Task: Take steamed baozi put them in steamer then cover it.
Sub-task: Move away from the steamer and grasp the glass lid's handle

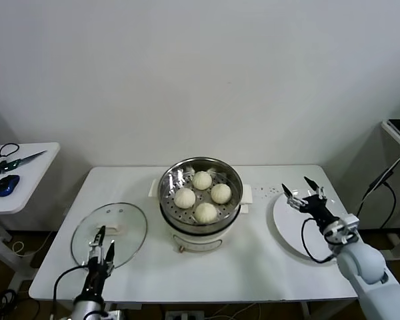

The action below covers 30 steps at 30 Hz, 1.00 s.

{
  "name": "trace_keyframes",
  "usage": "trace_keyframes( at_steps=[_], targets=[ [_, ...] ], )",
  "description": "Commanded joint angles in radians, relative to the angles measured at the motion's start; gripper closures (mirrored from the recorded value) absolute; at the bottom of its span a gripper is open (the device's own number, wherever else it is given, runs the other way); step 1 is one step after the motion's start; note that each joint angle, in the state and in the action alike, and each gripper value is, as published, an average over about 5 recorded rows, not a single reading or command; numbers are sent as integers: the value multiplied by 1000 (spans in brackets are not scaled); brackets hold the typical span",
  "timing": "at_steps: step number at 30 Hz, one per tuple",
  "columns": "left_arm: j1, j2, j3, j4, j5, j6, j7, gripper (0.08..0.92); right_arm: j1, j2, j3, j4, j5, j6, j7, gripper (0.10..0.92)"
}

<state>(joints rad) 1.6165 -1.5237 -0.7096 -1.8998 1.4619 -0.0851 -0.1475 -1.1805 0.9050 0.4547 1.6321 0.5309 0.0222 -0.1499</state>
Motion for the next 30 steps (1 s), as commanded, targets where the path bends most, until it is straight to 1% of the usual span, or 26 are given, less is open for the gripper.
trace_keyframes(
  at_steps=[1, 8, 14, 30],
  targets=[
    [-230, 42, -11, 271, 233, -14, -7, 177, -153, 47, 116, 1, -119, -6, -15, 203],
    [-323, 47, -38, 370, 217, 2, 1, 177, -155, 70, 113, -7, -154, -4, -16, 203],
    [-373, 72, -48, 431, 201, 10, 2, 177, -153, 84, 110, -11, -173, -1, -17, 203],
    [-427, 96, -34, 488, 149, 17, -2, 177, -154, 111, 106, -33, -215, 22, -36, 203]
  ],
)
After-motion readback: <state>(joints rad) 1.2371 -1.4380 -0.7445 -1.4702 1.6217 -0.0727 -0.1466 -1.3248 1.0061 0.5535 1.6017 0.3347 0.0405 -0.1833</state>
